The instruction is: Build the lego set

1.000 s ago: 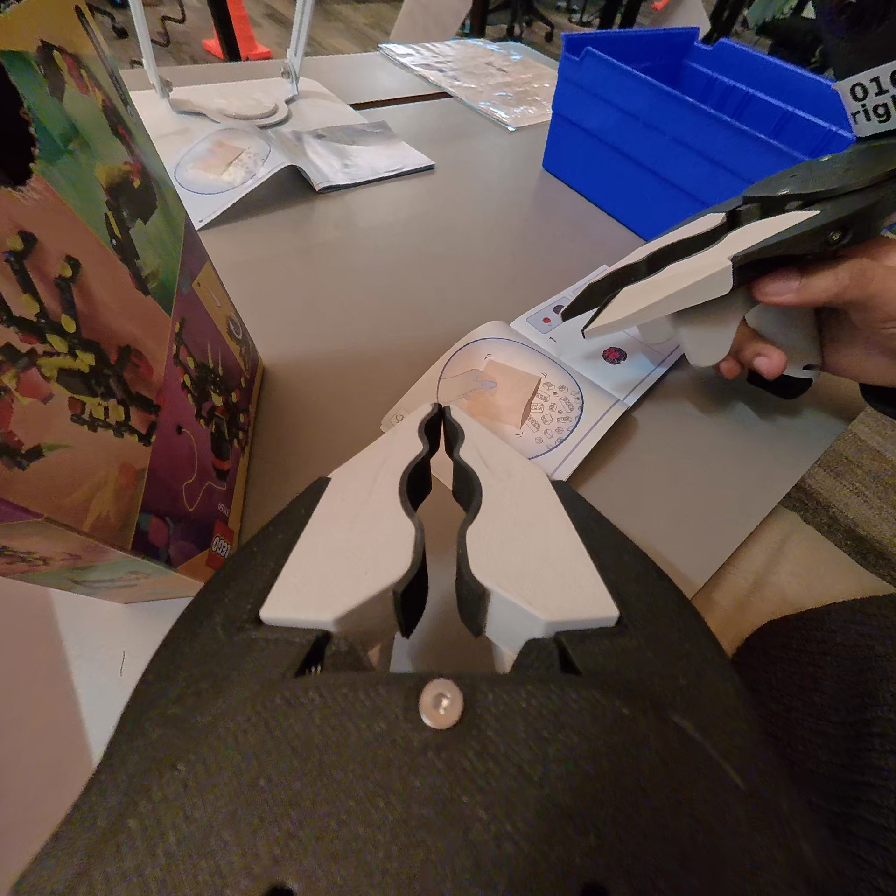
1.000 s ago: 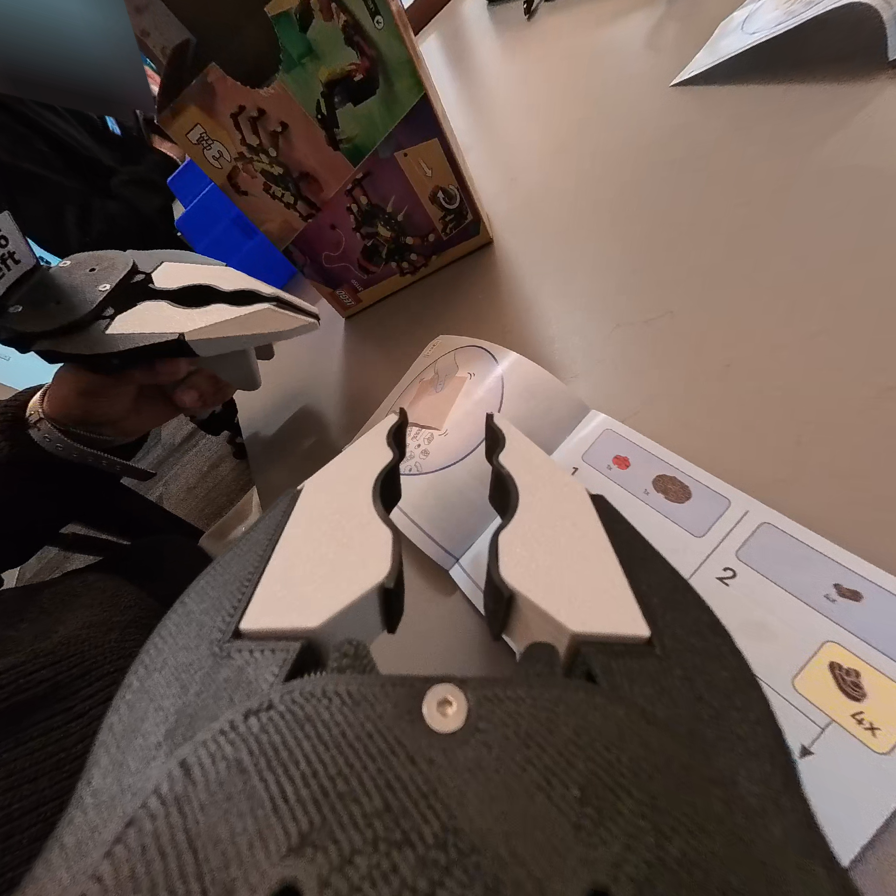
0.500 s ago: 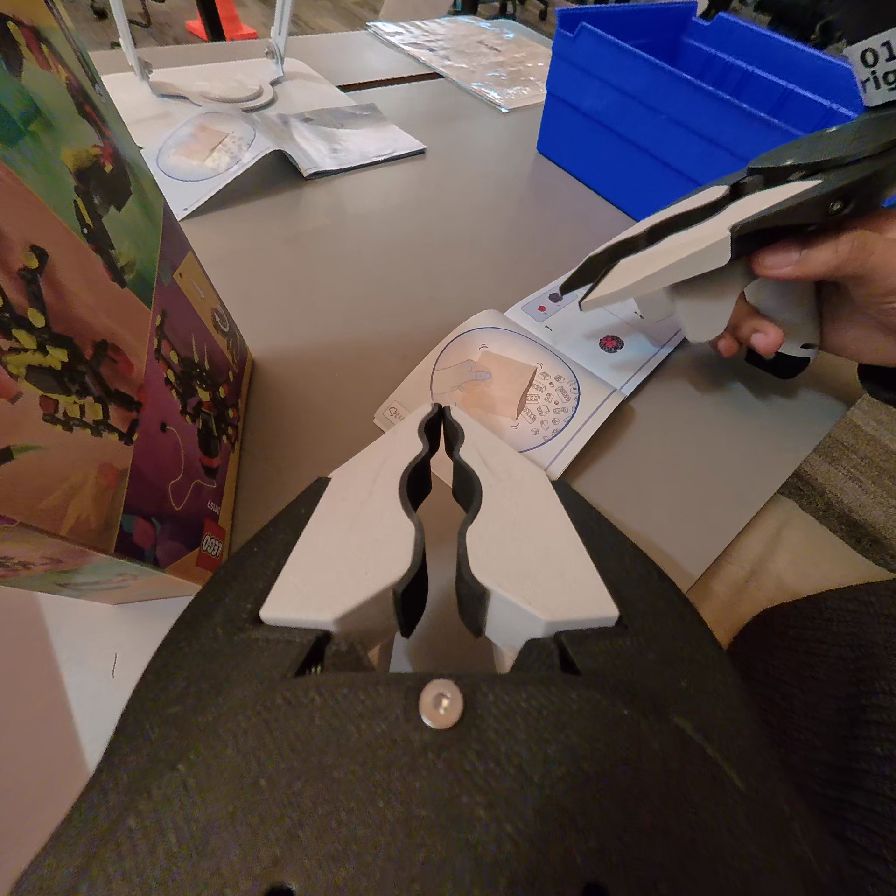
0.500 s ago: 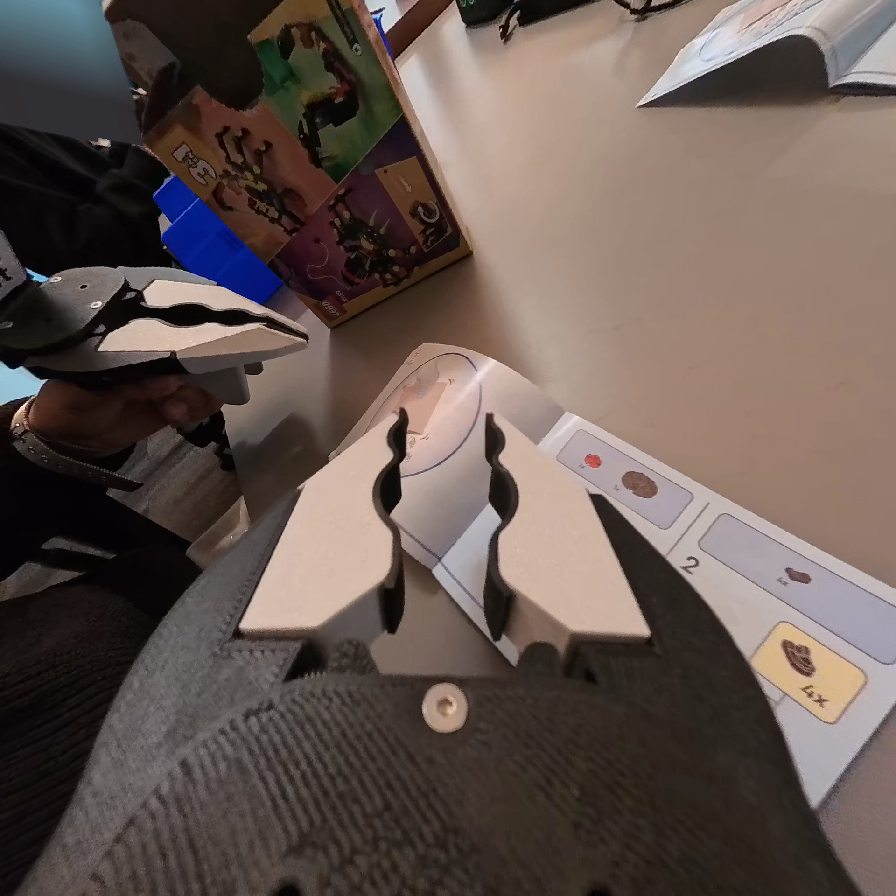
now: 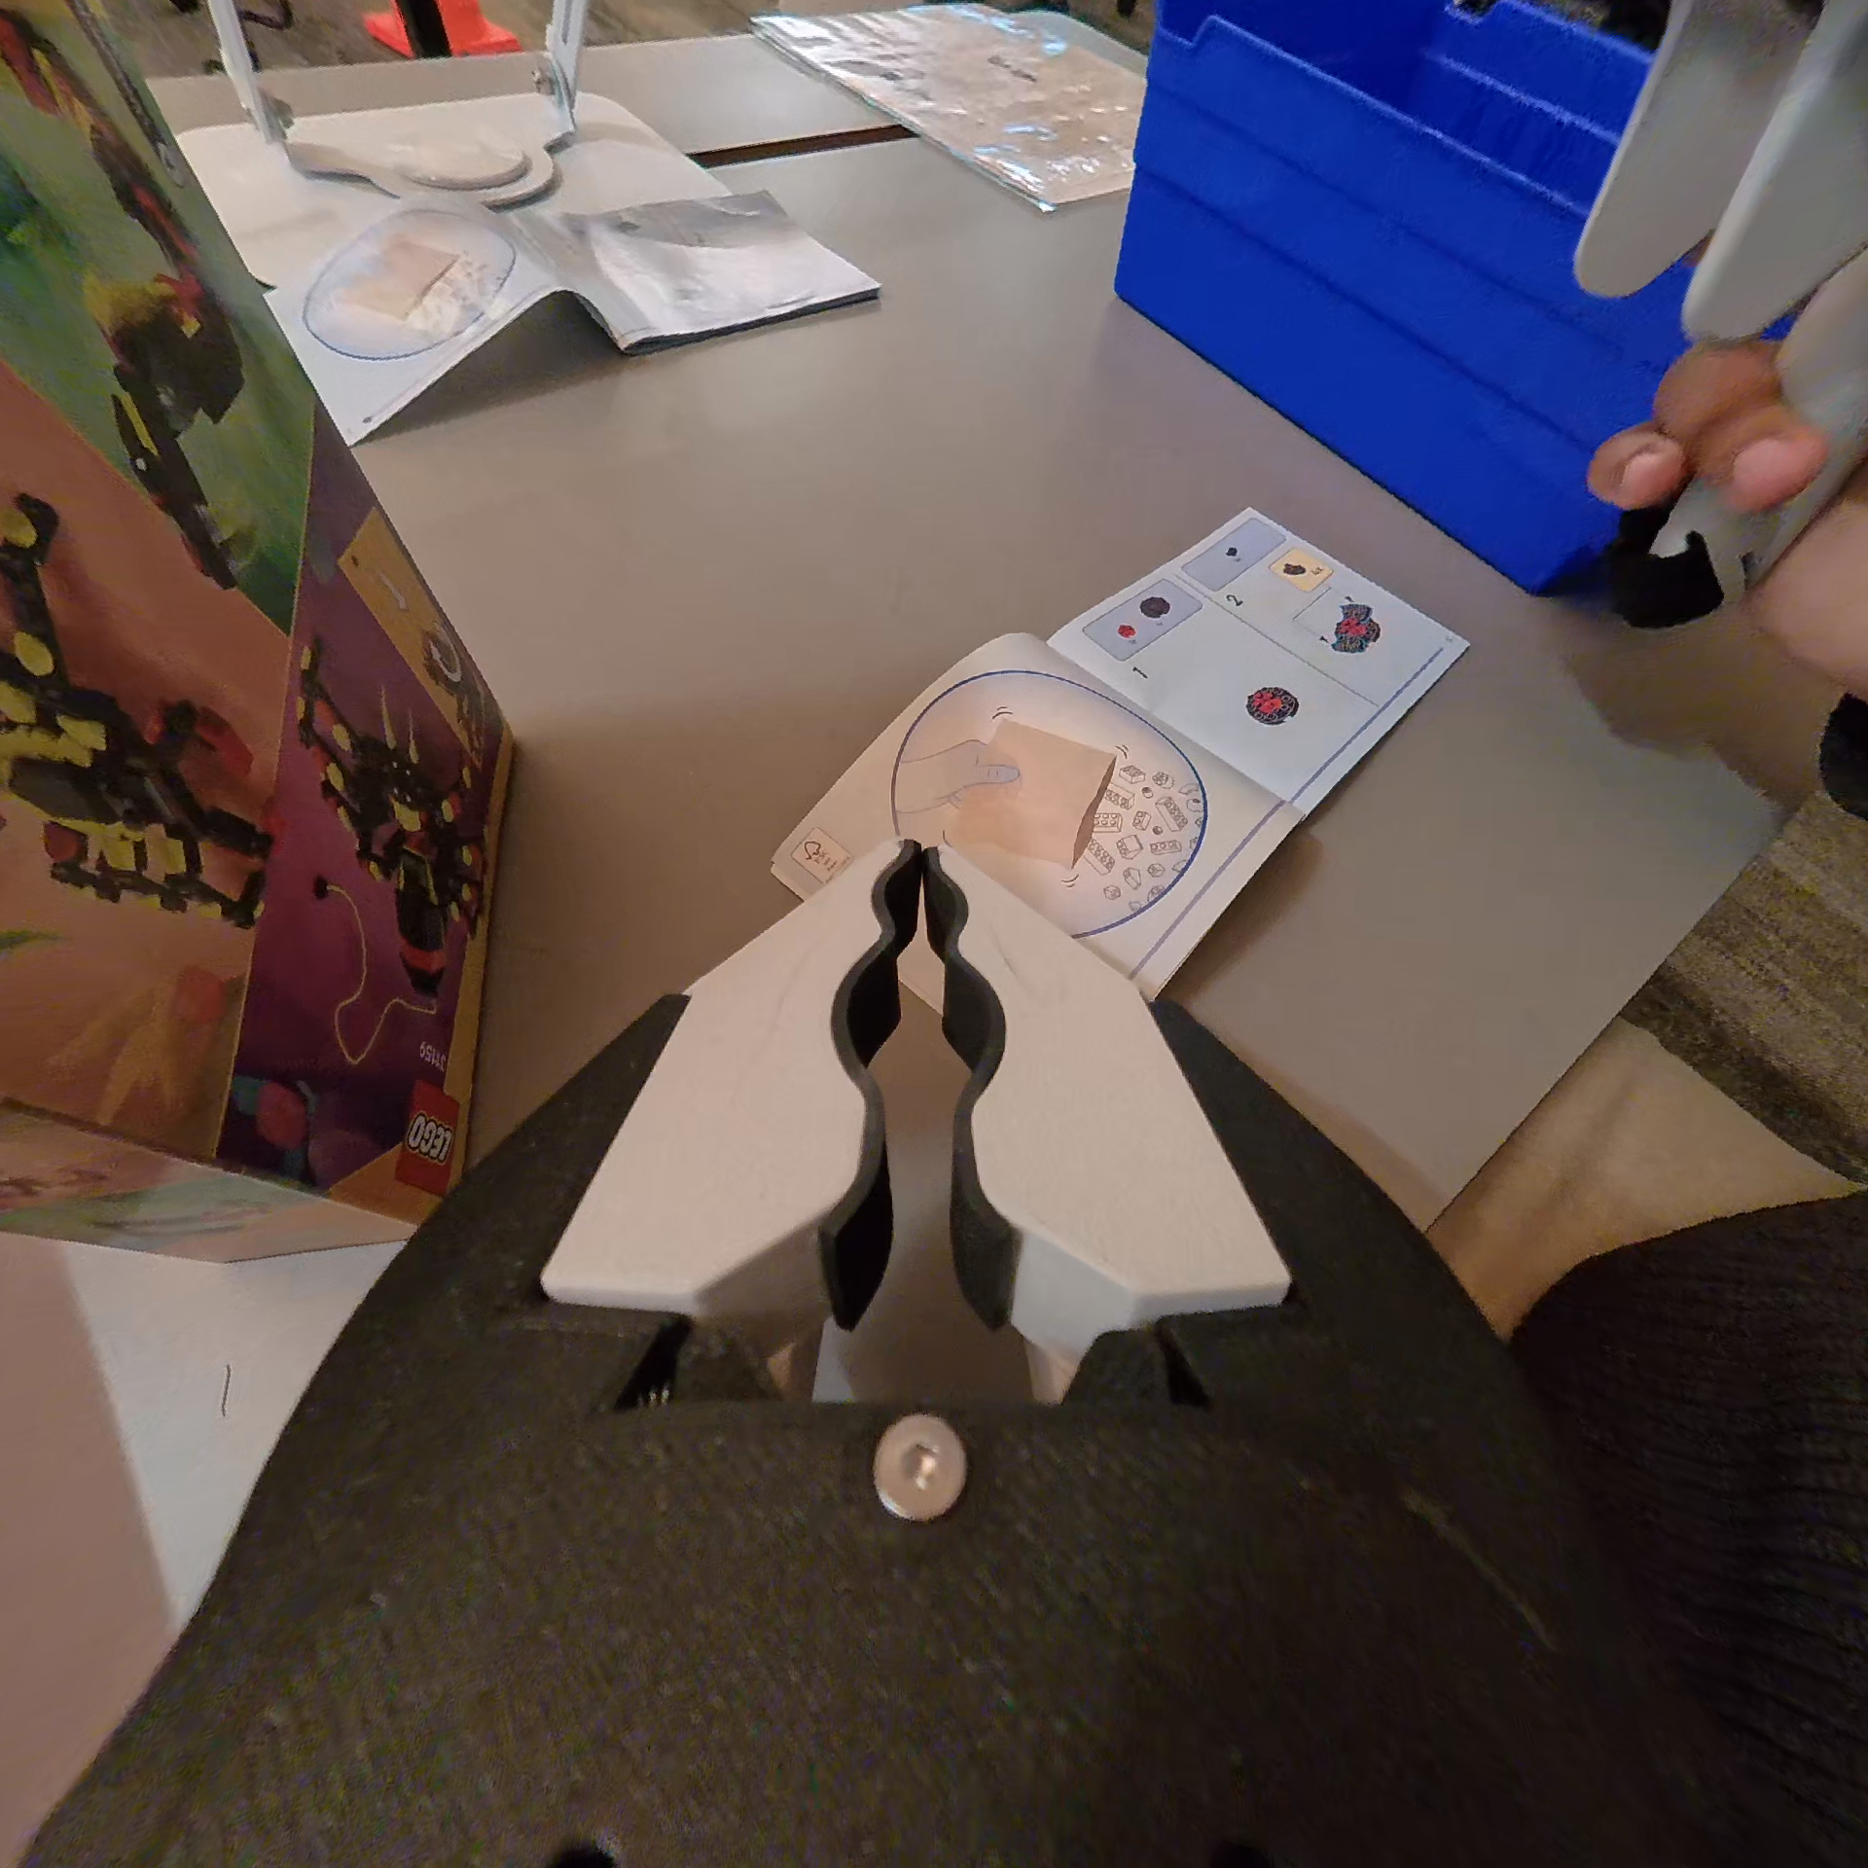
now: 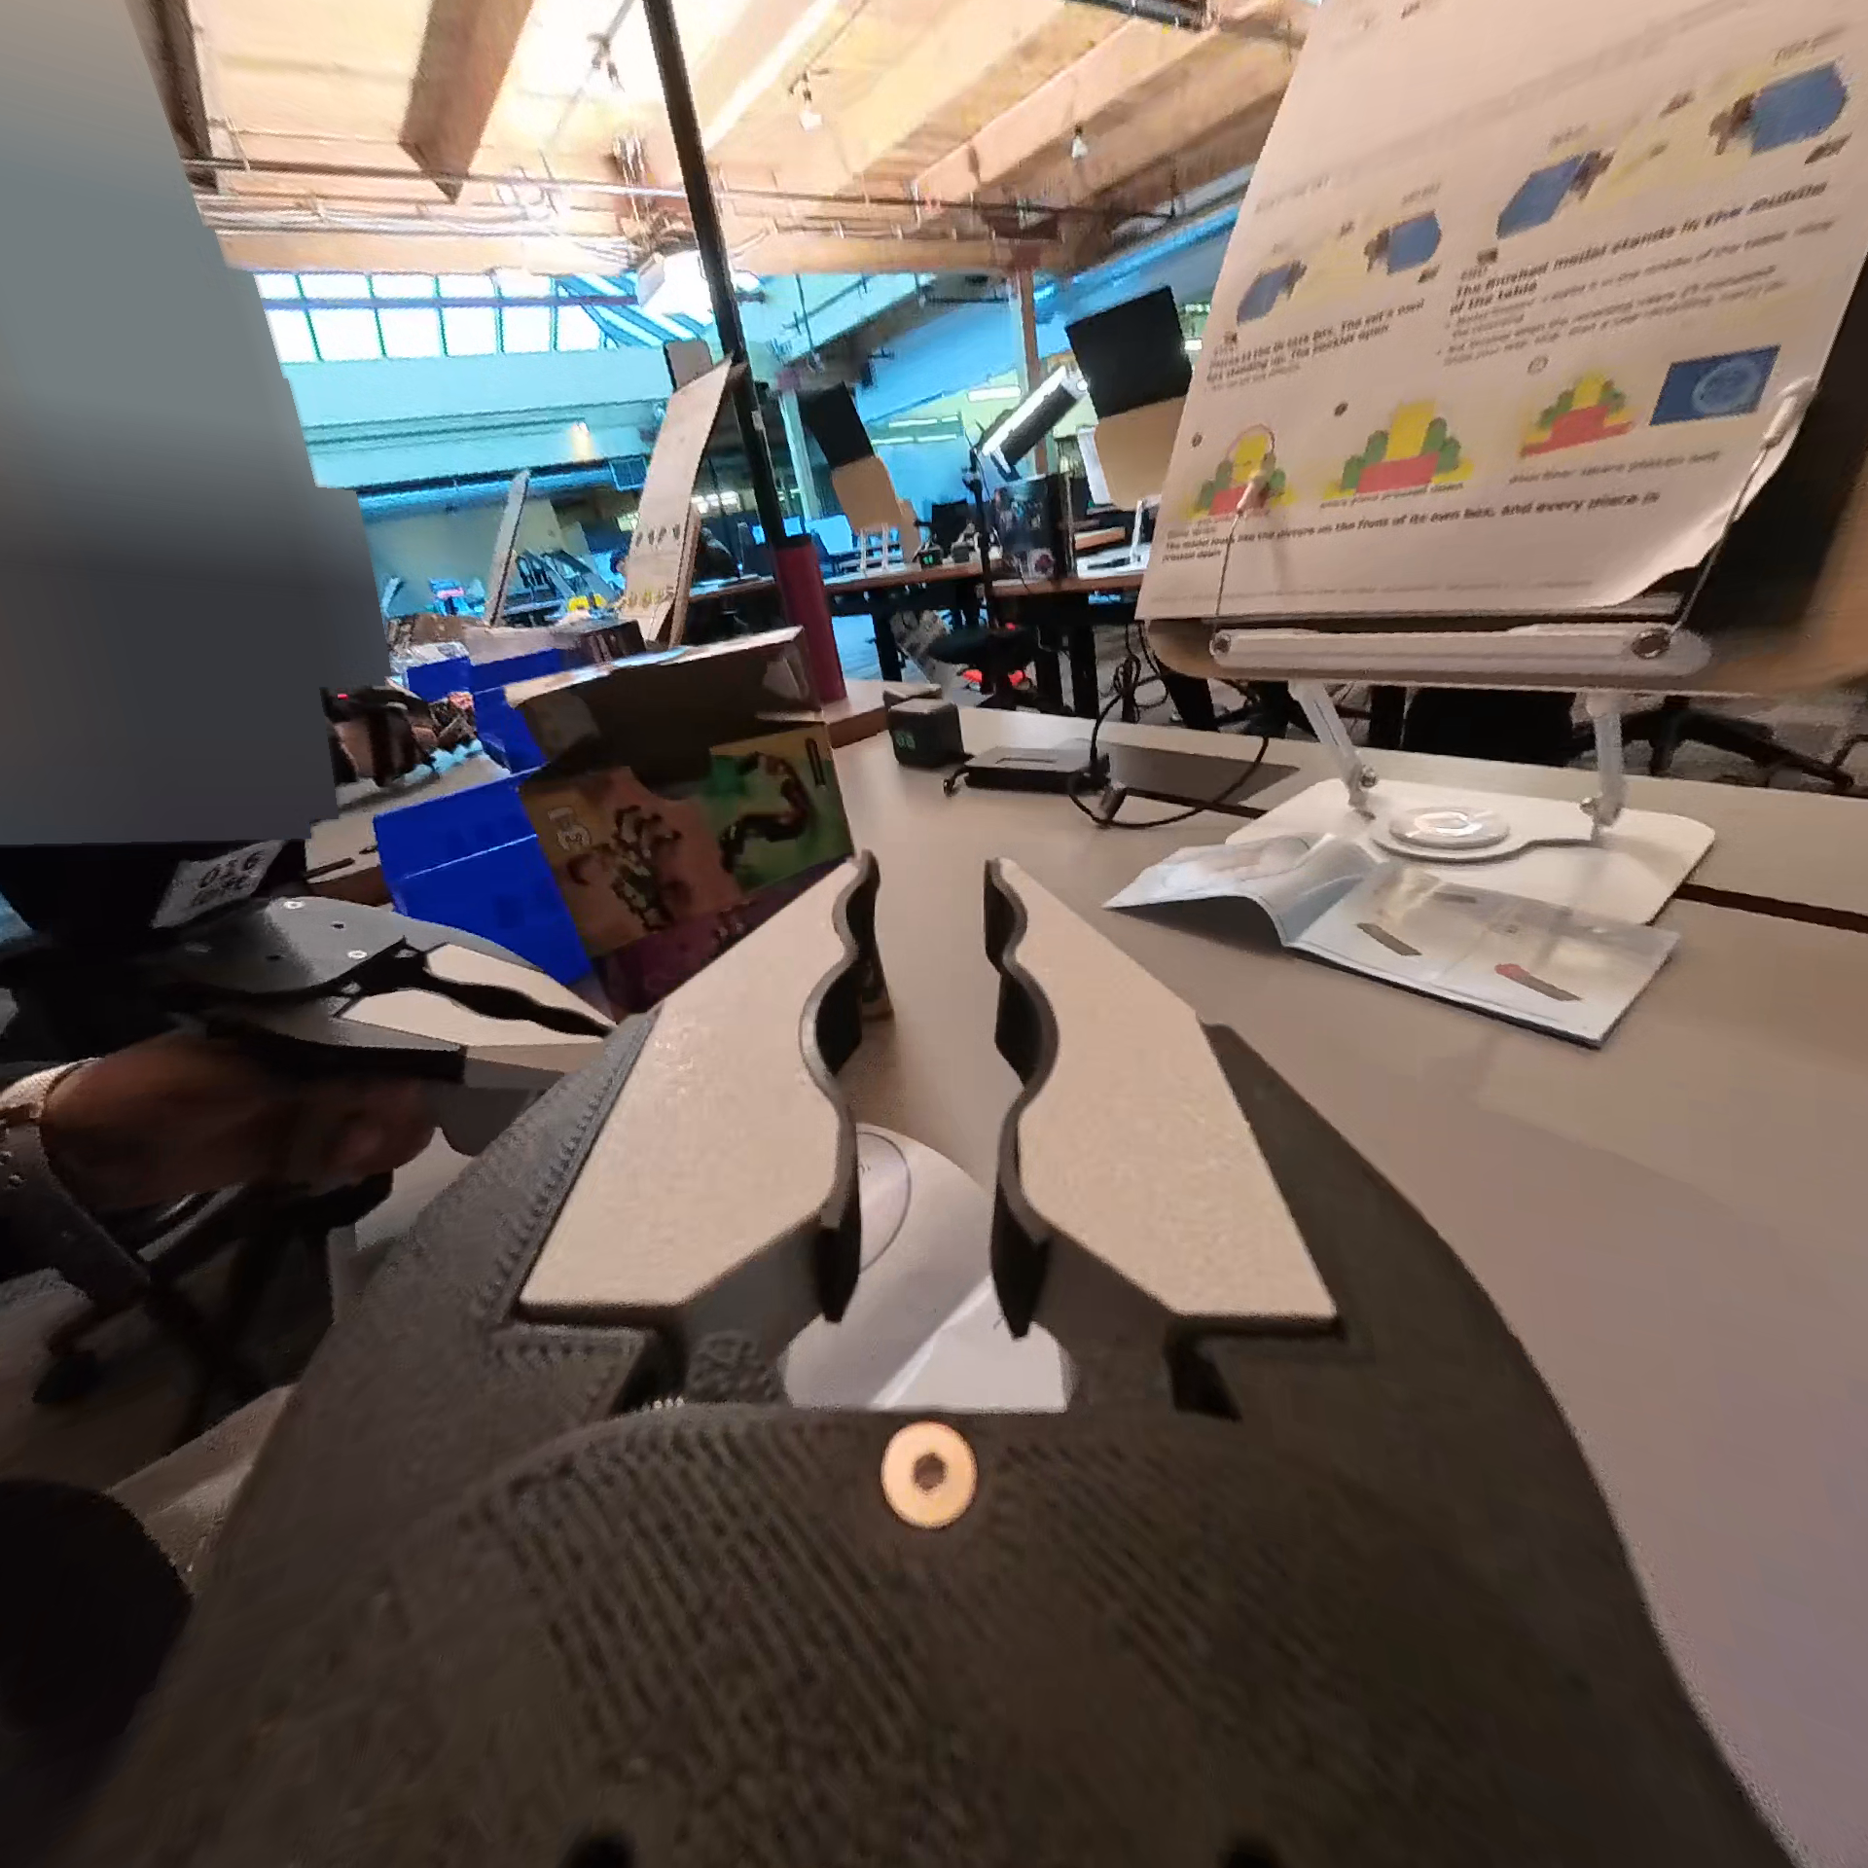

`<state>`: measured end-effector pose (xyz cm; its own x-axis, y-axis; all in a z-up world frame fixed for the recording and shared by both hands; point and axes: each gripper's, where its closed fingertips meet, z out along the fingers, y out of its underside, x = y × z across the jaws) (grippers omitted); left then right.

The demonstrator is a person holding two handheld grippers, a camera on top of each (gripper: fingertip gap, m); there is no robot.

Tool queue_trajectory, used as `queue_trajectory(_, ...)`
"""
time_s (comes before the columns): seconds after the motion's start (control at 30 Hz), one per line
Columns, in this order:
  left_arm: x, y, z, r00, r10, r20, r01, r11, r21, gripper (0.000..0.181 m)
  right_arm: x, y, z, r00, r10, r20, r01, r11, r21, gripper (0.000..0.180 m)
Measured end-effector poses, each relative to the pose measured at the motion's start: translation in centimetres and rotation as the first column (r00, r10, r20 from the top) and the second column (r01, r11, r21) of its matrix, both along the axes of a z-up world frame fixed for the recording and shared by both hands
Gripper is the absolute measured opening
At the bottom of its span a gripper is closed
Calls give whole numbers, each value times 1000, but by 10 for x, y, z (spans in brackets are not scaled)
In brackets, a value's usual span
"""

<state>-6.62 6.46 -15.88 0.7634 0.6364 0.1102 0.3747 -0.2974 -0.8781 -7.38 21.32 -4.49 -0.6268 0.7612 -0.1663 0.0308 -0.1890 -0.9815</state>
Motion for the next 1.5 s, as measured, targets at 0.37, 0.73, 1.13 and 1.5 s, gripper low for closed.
queue_trajectory(0.37,0,0,0,1000,-1,4,1,1000,2,0,0,0,0,1000,-11,-21,12,999,41,15)
queue_trajectory(0.73,0,16,2,998,-63,9,63,998,19,0,4,18,-10,997,-72,16,71,995,77,17)
queue_trajectory(1.13,6,68,1,972,-237,-5,237,972,1,0,23,71,-19,952,-300,55,295,952,81,46)
queue_trajectory(1.5,4,57,0,979,-203,10,203,979,8,0,10,60,-30,957,-271,106,261,961,94,48)
